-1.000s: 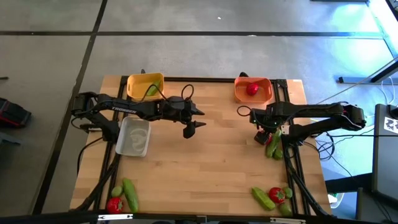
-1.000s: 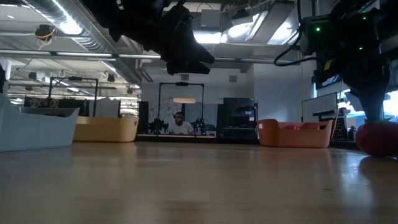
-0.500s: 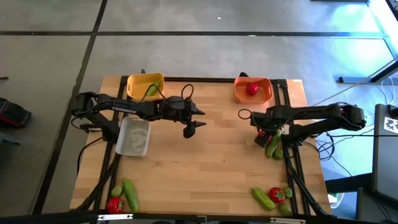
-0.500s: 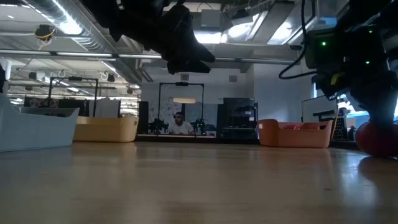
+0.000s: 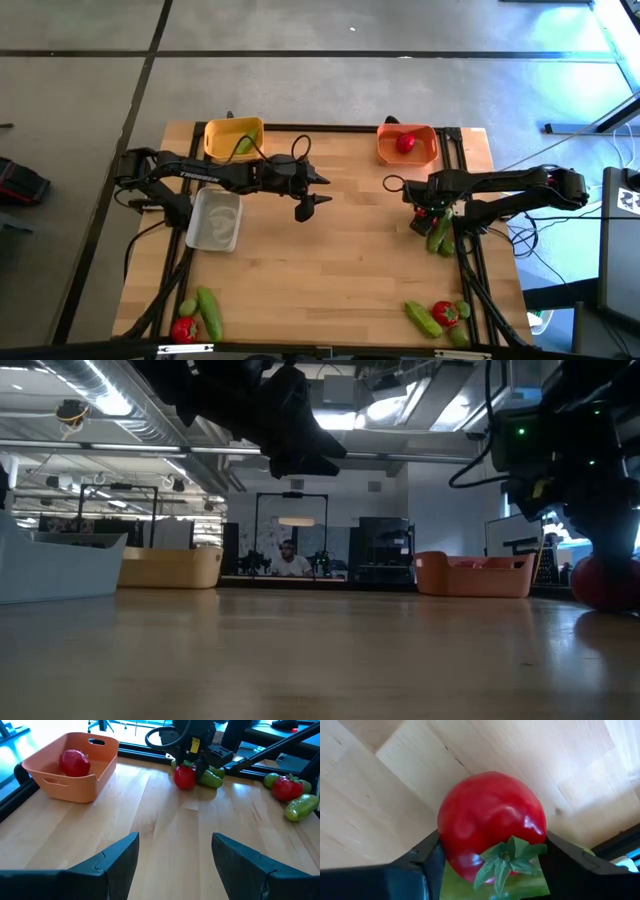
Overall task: Sort produce into baskets
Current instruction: Put the top red tomato into the orange bin
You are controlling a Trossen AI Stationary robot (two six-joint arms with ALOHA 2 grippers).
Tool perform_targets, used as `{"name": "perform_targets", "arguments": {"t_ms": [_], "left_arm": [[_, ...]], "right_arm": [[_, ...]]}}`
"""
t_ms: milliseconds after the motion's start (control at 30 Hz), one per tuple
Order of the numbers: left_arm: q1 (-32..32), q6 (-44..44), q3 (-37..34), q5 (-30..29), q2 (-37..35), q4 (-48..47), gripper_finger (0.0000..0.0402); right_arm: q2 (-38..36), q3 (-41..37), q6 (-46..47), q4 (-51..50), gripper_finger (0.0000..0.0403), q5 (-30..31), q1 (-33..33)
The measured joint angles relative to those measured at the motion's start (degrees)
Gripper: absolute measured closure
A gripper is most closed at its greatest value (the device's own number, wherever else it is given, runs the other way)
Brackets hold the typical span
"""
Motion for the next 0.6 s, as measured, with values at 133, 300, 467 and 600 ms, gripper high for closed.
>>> {"name": "perform_targets", "arguments": {"t_ms": [133, 300, 467, 600], "left_arm": [[0.00, -0.02, 0.00, 0.00, 0.00, -0.02, 0.0156], [0.00, 0.00, 0.00, 0.00, 0.00, -0.02, 0.0156], [0.00, -0.01, 0.00, 0.00, 0.00, -0.02, 0.0156], [0.00, 0.00, 0.00, 0.00, 0.00, -0.02, 0.0156]], "right_arm": [[0.07, 2.65, -0.27, 0.12, 0.0158, 2.72, 0.00], [0.07, 7.96, -2.16, 0.22, 0.0155, 8.55, -0.03], [0.04, 12.72, -4.62, 0.47, 0.0157, 13.52, -2.33], [0.04, 15.31, -8.00, 1.29, 0.0156, 16.31, -6.03]]}}
